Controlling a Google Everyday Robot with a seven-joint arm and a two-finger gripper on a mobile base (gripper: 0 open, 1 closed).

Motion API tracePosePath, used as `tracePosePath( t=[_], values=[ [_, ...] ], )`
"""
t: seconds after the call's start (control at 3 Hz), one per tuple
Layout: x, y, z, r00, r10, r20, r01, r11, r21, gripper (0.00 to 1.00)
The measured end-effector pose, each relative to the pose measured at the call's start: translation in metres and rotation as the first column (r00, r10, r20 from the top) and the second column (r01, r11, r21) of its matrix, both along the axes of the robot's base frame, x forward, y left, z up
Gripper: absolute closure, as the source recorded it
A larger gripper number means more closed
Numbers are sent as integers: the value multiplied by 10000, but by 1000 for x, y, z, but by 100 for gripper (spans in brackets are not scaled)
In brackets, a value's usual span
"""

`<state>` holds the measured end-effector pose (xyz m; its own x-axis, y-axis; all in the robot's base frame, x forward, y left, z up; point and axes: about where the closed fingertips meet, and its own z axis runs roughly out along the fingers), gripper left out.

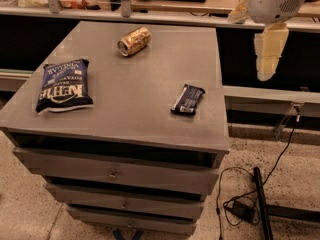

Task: Pick rxbar blueberry

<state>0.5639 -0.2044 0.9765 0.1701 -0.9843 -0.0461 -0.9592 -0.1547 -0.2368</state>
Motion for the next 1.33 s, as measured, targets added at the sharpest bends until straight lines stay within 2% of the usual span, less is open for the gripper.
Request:
tracePosePath(
  t=[0.33,0.67,1.0,1.33],
  values=[
    [8,-3,-27,9754,2156,-450,-2182,9736,-662,0],
    [9,-8,-49,9221,3750,-953,-3834,9187,-949,0],
    [19,-5,-47,8998,4326,-567,-4363,8932,-1092,0],
    [17,16,-58,8565,5095,-831,-5152,8537,-764,0]
  ],
)
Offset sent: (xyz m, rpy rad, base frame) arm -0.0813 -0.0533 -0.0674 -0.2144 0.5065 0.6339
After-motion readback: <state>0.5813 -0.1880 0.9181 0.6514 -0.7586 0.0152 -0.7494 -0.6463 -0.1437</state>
